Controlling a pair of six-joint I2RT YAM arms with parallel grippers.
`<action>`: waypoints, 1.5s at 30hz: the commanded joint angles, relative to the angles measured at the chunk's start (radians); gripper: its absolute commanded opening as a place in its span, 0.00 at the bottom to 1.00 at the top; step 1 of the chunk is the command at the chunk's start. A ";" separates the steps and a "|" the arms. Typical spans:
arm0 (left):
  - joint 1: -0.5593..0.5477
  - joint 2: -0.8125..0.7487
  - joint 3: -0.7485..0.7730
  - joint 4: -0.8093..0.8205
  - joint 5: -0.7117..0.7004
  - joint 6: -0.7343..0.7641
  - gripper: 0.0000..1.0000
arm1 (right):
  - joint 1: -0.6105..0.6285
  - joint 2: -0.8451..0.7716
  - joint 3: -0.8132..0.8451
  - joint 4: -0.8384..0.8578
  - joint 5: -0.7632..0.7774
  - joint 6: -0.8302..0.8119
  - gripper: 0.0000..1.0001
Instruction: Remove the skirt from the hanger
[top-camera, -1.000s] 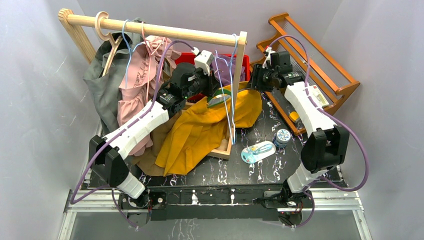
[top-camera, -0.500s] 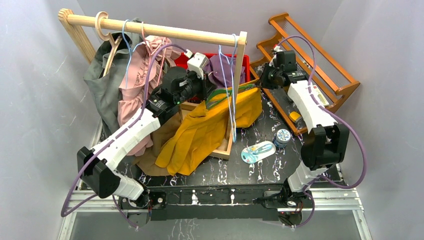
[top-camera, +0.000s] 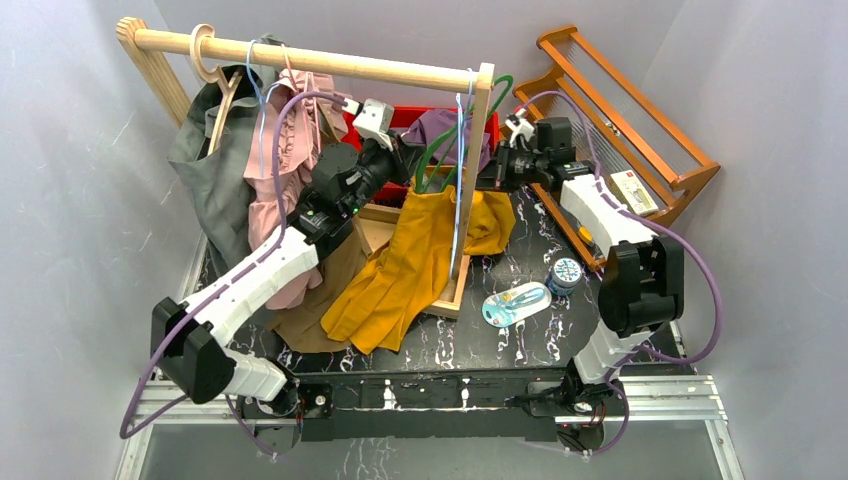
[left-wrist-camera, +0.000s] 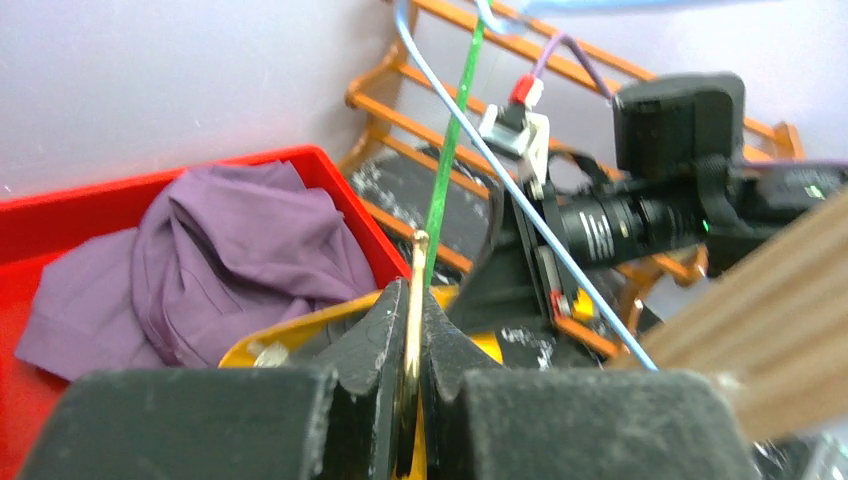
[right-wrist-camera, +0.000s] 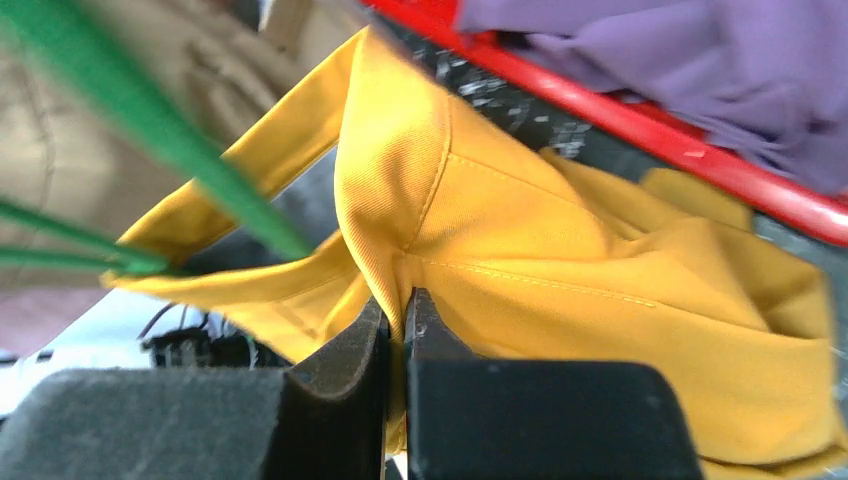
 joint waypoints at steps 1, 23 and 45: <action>0.002 0.076 0.014 0.292 -0.113 0.026 0.00 | 0.085 -0.017 0.064 0.062 -0.175 0.027 0.00; 0.002 -0.024 -0.004 0.367 -0.319 0.016 0.00 | 0.087 -0.037 0.116 -0.052 0.092 0.003 0.00; 0.002 -0.141 -0.004 0.244 -0.329 -0.004 0.00 | 0.044 -0.159 0.015 0.045 0.185 0.087 0.00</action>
